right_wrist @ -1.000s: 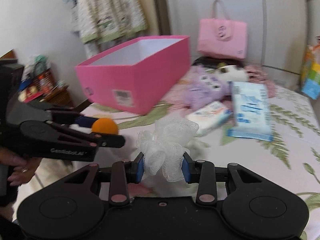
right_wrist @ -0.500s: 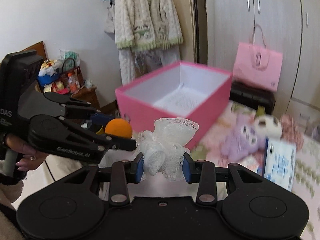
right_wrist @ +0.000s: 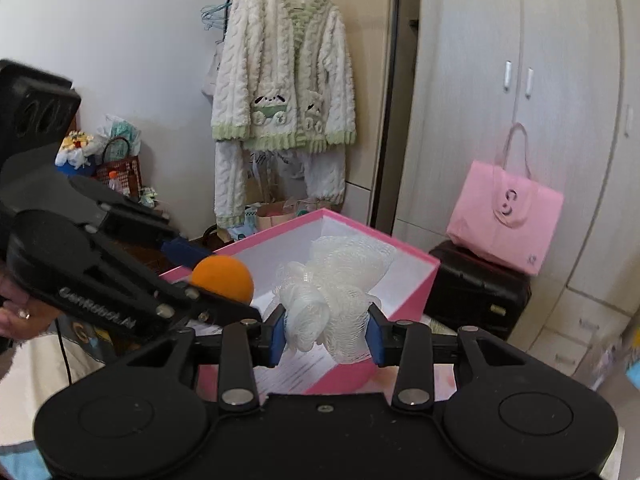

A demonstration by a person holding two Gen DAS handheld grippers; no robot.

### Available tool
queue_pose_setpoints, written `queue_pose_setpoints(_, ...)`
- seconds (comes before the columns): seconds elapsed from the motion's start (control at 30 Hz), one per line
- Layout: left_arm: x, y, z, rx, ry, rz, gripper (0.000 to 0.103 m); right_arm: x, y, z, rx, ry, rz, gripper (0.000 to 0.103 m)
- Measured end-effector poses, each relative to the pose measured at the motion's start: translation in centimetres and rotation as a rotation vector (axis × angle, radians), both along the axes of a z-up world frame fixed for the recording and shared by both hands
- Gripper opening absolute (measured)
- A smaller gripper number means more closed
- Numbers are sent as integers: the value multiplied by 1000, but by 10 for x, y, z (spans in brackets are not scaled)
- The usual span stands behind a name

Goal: Organize soft objects
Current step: 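Carry the sponge and bath puff with both grippers over the pink box, then open the left gripper over the box while the right gripper releases the puff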

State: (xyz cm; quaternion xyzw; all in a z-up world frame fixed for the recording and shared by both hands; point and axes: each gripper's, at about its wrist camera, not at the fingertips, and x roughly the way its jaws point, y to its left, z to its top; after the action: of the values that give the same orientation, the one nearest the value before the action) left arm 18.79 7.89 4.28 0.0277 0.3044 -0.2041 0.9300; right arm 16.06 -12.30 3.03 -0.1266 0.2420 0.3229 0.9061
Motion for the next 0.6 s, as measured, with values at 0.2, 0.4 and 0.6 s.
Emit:
queue_pose_setpoints(0.2, 63, 8, -8, -13, 48, 56, 53, 62, 23, -8, -76, 45, 55, 45)
queue_pose_setpoints(0.4, 135, 13, -41, -16, 150, 151, 51, 115, 57, -43, -214, 9, 93, 45)
queue_pose_setpoints(0.6, 178, 10, -68, -5, 258, 185, 52, 163, 70, -71, -295, 93, 123, 45)
